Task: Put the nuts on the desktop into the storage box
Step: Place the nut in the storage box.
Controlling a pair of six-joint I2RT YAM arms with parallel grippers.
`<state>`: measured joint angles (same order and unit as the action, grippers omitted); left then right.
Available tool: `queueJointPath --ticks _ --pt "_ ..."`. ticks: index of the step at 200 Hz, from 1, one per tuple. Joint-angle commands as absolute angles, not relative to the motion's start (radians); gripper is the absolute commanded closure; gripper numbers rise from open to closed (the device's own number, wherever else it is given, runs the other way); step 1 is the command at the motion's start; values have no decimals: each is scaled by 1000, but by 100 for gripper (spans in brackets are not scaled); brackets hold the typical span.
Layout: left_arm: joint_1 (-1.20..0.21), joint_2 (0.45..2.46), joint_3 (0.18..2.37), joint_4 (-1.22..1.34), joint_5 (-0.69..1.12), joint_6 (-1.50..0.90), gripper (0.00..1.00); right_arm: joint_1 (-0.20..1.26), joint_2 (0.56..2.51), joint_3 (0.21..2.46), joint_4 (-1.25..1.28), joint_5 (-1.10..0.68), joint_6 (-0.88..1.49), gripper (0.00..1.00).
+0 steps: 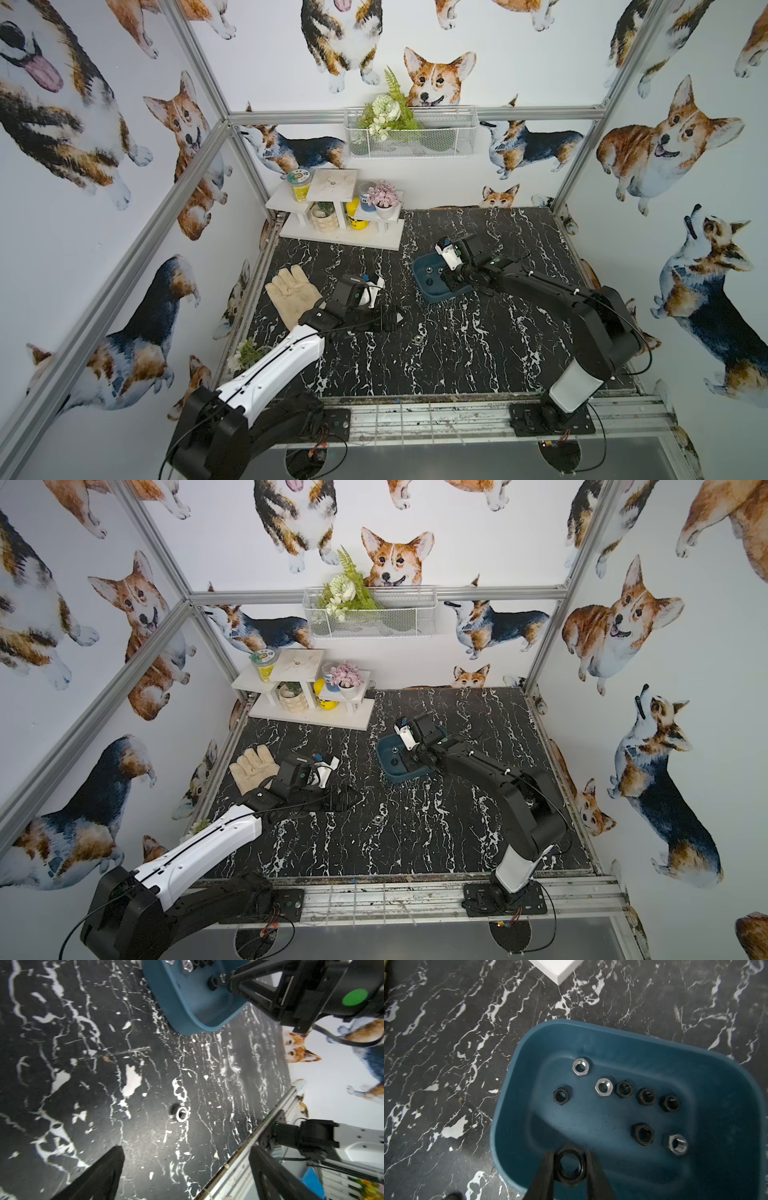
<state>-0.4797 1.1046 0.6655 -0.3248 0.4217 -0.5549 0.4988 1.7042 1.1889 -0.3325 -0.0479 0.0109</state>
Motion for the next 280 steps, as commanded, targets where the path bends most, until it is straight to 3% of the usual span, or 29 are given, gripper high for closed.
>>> queueJointPath --ticks 1,96,149,246,266,280 --pt "-479 1090 648 -353 341 -541 0 484 1764 1230 -396 12 105 90" --pt "-479 1013 564 -287 333 -558 0 439 1908 1249 -359 84 171 85" --pt "-479 996 549 -284 320 -575 0 439 1924 1243 -362 103 162 64" --pt "-480 1050 529 -191 373 -667 0 439 1631 1201 -348 62 109 48" --pt "-497 1087 546 -184 398 -655 9 442 1545 1175 -352 34 86 47" --pt "-542 1127 583 -211 360 -625 10 443 1479 1141 -346 23 73 43"
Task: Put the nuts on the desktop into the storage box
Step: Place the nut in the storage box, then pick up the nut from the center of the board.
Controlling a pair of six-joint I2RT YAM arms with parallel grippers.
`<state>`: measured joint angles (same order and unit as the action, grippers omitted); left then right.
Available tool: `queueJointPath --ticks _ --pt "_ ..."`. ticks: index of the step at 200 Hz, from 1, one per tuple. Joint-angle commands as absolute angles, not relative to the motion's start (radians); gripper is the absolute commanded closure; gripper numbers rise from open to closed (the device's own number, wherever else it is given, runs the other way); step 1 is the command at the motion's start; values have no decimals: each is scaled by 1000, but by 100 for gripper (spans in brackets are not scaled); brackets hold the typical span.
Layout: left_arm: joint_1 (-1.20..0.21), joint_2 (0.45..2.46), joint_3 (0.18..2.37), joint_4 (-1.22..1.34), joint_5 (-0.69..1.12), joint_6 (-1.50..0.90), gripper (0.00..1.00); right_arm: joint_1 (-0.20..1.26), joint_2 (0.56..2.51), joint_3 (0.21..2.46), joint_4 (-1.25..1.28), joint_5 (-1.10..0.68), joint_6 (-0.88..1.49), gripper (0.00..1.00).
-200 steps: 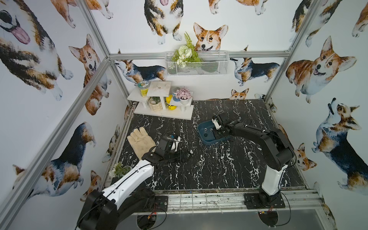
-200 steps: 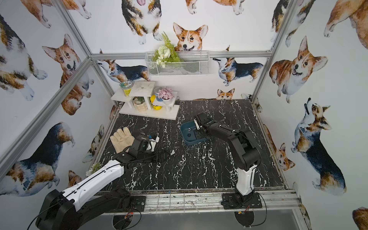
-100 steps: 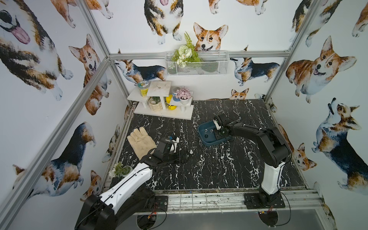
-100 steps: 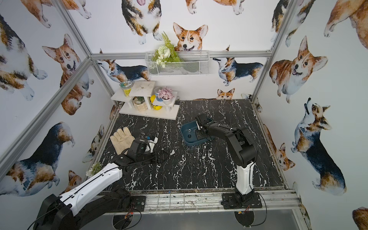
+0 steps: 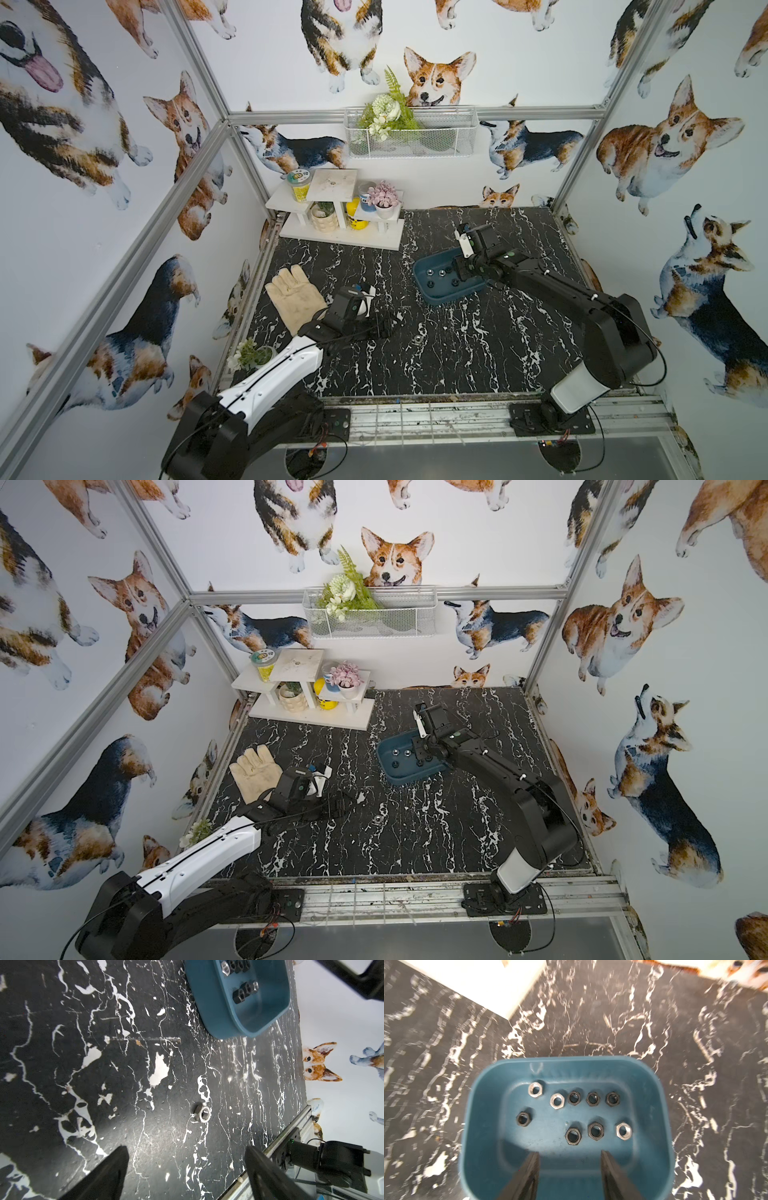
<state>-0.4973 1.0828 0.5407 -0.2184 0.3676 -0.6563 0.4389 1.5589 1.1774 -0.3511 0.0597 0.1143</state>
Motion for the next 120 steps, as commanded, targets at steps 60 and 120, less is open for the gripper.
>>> queueJointPath --ticks 60,120 --pt "-820 1371 819 -405 61 -508 13 456 1231 968 -377 -36 21 0" --pt "-917 1594 937 -493 -66 -445 17 455 1059 854 -368 73 26 0"
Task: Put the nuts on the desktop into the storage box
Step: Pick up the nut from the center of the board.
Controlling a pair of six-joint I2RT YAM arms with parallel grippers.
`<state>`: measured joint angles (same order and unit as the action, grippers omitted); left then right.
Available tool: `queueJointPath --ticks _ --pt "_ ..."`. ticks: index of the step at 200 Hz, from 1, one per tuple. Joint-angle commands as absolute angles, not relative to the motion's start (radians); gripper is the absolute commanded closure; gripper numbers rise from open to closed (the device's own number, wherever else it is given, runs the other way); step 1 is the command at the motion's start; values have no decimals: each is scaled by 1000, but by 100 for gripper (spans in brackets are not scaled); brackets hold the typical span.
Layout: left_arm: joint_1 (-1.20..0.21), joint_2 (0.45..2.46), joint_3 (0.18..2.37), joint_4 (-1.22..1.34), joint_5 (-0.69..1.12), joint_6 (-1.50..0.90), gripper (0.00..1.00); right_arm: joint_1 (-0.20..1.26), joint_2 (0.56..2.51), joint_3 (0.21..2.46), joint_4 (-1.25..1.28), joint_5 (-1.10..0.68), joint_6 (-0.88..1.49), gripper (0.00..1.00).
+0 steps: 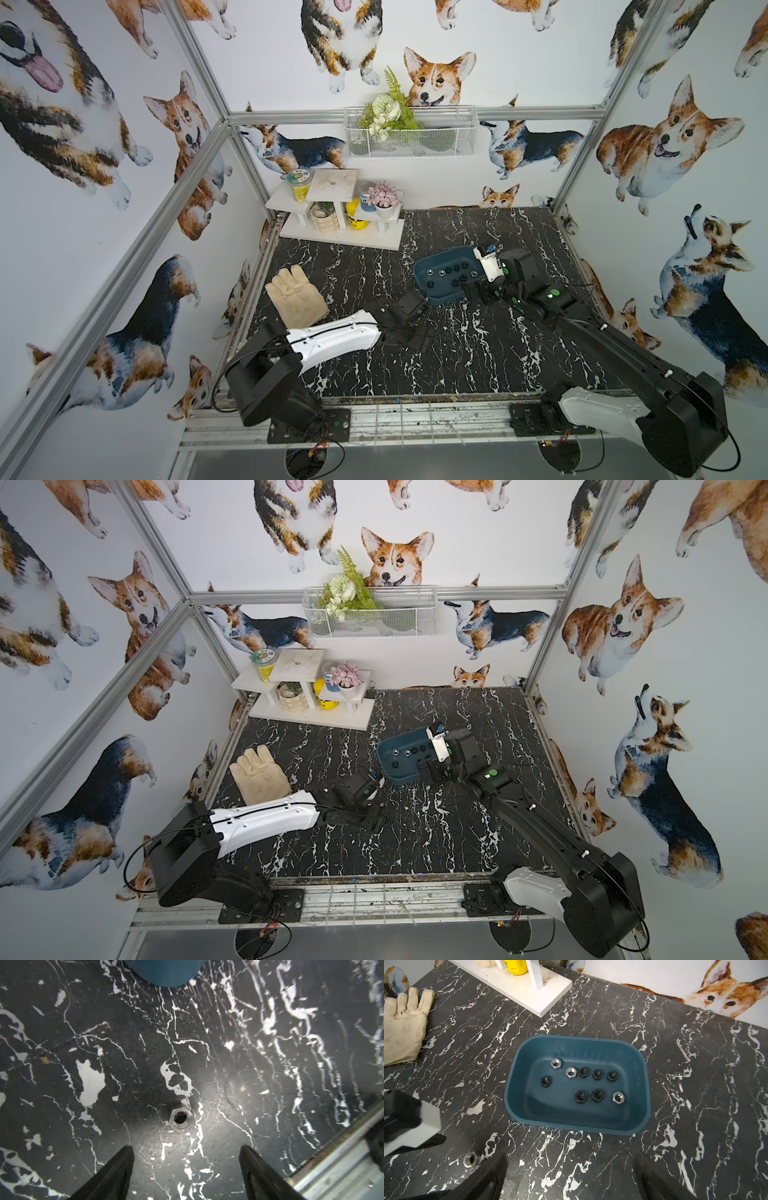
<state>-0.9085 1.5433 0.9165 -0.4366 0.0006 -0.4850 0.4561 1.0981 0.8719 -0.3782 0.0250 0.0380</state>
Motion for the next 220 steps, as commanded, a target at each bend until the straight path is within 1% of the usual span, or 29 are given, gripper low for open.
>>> queueJointPath --ticks 1,20,39,56,68,106,130,142,172,205,220 --pt "-917 1596 937 -493 -66 -445 17 455 1058 854 -368 74 26 0" --pt "-918 1625 937 -477 -68 -435 20 455 1034 837 -356 95 24 0" --pt "-919 1651 948 -477 -59 -418 25 455 1018 828 -337 103 23 0" --pt "-920 1689 951 -477 -47 -402 33 454 1013 825 -323 102 23 0" --pt "-920 1700 951 -480 -30 -383 36 455 1012 822 -315 105 21 0" --pt "-920 1733 951 -473 -33 -345 37 455 1008 819 -308 111 15 0" --pt "-920 1759 965 -471 -23 -336 40 455 1005 819 -305 106 21 0" --pt "-922 1765 968 -465 -18 -333 44 455 1003 818 -303 105 20 0" --pt "-930 1763 983 -461 -3 -321 46 454 1001 813 -302 117 21 0" --pt "-930 1790 997 -470 18 -310 59 455 1003 808 -296 113 29 0" --pt "-933 1793 989 -470 18 -310 62 455 1002 812 -298 107 31 0"
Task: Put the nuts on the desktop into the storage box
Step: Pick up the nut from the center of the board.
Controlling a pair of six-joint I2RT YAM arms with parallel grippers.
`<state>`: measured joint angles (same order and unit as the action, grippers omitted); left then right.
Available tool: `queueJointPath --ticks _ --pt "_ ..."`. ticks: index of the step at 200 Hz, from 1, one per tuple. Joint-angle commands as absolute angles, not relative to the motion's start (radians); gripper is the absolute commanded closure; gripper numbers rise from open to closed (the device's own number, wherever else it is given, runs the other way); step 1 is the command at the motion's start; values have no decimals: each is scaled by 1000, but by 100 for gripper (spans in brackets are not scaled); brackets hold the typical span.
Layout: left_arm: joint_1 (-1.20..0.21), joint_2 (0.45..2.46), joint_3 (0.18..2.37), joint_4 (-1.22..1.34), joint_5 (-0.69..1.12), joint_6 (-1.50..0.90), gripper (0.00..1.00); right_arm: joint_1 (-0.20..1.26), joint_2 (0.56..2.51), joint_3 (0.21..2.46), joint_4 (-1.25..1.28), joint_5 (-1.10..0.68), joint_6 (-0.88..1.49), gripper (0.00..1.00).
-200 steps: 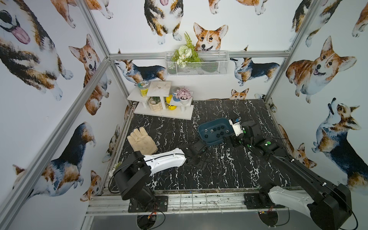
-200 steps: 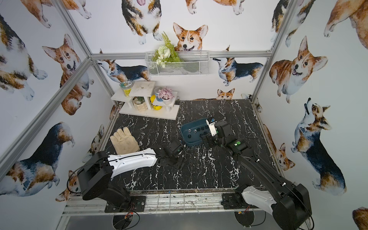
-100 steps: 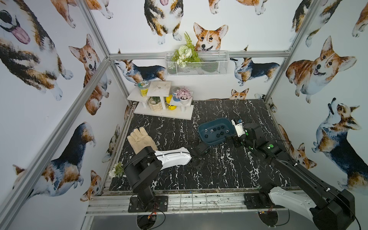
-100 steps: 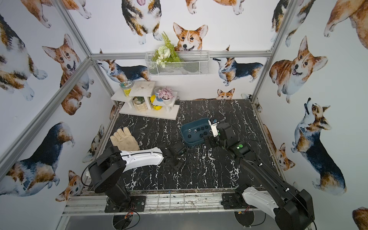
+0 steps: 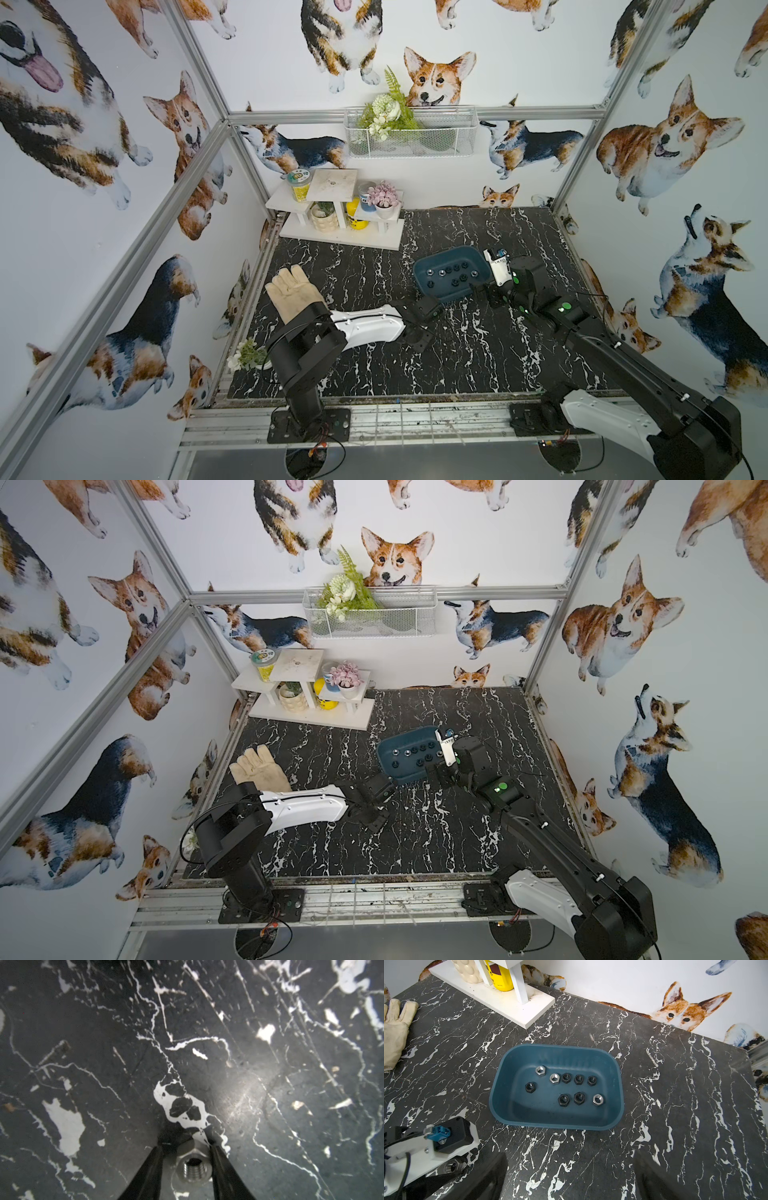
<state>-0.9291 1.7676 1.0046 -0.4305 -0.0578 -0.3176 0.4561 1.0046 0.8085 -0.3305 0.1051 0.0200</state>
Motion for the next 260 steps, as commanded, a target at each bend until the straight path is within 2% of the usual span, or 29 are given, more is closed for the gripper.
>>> queueJointPath --ticks 1,23,45,60,80,96,133,149,170,193,218,238,260 --pt "-933 1793 988 -470 18 -310 63 455 1002 811 -298 107 31 0" --pt "-936 1787 990 -498 15 -309 78 455 997 803 -296 110 24 0" --pt "-936 1754 989 -521 23 -310 81 455 983 783 -241 92 44 0" --pt "-934 1731 989 -535 42 -311 81 455 941 727 -151 29 124 0" --pt "-929 1692 996 -551 71 -322 82 455 872 657 -66 -178 78 0" --pt "-915 1664 993 -541 116 -331 82 454 820 585 20 -244 60 0" --pt "-808 1527 973 -494 309 -364 83 457 770 426 228 -490 -4 0" --pt "-729 1468 939 -434 456 -395 84 472 760 374 294 -549 -34 1" --pt "-605 1395 865 -298 702 -493 84 539 749 326 376 -544 -89 1" --pt "-534 1337 789 -112 892 -614 84 678 765 259 542 -428 -144 2" --pt "-517 1311 748 30 993 -724 84 800 846 216 752 -275 -147 6" --pt "-510 1292 682 180 1044 -829 84 844 929 208 865 -217 -161 9" --pt "-509 1282 671 202 1054 -846 84 870 996 221 934 -174 -169 16"
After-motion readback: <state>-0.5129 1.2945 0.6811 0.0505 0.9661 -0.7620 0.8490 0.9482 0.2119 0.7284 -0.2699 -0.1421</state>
